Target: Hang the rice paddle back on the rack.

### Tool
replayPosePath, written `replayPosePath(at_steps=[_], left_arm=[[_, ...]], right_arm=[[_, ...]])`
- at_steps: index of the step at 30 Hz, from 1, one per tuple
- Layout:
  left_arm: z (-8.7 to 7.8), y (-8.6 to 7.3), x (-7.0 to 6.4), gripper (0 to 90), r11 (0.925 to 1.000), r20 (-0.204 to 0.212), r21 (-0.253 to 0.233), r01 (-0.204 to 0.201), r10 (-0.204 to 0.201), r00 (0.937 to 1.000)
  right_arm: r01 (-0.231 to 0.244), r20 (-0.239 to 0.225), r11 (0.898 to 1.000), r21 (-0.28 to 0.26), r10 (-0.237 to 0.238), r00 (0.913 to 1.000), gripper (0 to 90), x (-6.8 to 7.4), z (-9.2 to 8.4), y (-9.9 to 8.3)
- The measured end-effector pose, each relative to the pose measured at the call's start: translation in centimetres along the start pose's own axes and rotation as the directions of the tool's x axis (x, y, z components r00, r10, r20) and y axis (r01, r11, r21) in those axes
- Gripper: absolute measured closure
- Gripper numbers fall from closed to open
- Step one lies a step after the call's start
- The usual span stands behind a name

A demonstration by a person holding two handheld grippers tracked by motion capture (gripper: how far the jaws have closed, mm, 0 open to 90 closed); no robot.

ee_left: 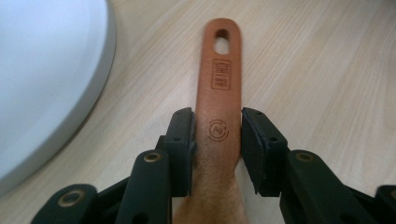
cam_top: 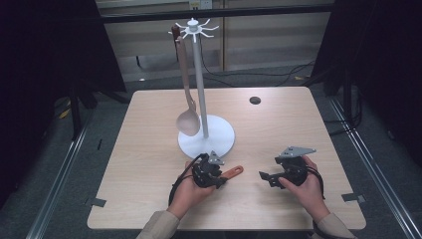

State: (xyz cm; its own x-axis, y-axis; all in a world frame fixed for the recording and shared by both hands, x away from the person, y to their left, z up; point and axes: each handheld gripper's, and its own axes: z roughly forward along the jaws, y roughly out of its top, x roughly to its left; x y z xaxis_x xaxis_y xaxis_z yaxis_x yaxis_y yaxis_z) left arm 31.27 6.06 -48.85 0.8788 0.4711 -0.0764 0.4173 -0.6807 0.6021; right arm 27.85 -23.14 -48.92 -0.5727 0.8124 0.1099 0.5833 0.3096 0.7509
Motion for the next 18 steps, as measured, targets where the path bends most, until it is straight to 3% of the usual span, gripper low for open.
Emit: replayPosePath(at_steps=[1, 2, 3, 4, 7, 9, 10, 11, 12, 15, 18], left_arm=[[-0.1, -0.1, 0.1, 65.0, 1.0, 0.004, 0.004, -0.004, 0.004, 1.0], [0.1, -0.3, -0.2, 65.0, 0.9973, 0.007, -0.046, 0.058, -0.057, 0.9983], [0.1, -0.3, -0.1, 64.9, 0.9985, 0.01, -0.036, 0.041, -0.04, 0.9991], [-0.2, -0.2, 0.2, 64.7, 0.9999, 0.014, 0.002, -0.016, 0.016, 0.9998], [0.0, -0.2, 0.2, 52.6, 0.9999, 0.02, -0.011, -0.006, 0.006, 0.9998], [0.1, 0.0, 0.1, 52.0, 0.9997, 0.007, -0.006, -0.024, 0.024, 0.9997], [0.5, -0.1, -0.3, 52.1, 0.9972, 0.007, -0.061, 0.043, -0.043, 0.999], [0.3, 0.1, 0.0, 53.7, 0.9997, -0.001, -0.009, -0.021, 0.021, 0.9998], [0.3, 0.2, 0.1, 55.6, 0.9995, 0.0, 0.002, -0.033, 0.033, 0.9995], [0.0, 0.8, 0.1, 58.0, 0.9967, 0.003, 0.07, -0.039, 0.039, 0.9992], [0.2, 1.3, -0.5, 58.0, 0.9931, -0.025, 0.11, -0.038, 0.041, 0.9988]], right_arm=[[0.0, -0.003, 1.0, 0.002, 0.0, 1.0, 14.7, 0.1, 0.1, 0.1], [0.003, -0.005, 1.0, 0.0, -0.003, 1.0, 14.7, 0.1, 0.2, 0.1], [0.0, -0.008, 1.0, 0.002, 0.0, 1.0, 14.7, 0.1, 0.2, 0.2], [0.004, -0.01, 1.0, 0.001, -0.004, 0.9999, 14.7, 0.2, 0.3, 0.3], [0.014, -0.009, 1.0, -0.001, -0.014, 0.9999, 14.7, 0.2, 0.2, 0.3], [0.009, -0.006, 1.0, 0.0, -0.009, 0.9999, 14.6, 0.1, 0.1, 0.2], [0.005, -0.002, 1.0, 0.0, -0.005, 1.0, 14.7, 0.0, 0.0, 0.1], [0.004, 0.0, 1.0, -0.001, -0.004, 1.0, 14.7, 0.0, -0.1, 0.1], [0.002, 0.003, 1.0, 0.001, -0.002, 1.0, 14.7, -0.1, -0.2, 0.0], [-0.003, 0.013, 1.0, -0.001, 0.003, 0.9999, 14.6, -0.3, -0.5, -0.2], [-0.006, 0.019, 1.0, -0.004, 0.006, 0.9998, 14.7, -0.3, -0.7, -0.3]])
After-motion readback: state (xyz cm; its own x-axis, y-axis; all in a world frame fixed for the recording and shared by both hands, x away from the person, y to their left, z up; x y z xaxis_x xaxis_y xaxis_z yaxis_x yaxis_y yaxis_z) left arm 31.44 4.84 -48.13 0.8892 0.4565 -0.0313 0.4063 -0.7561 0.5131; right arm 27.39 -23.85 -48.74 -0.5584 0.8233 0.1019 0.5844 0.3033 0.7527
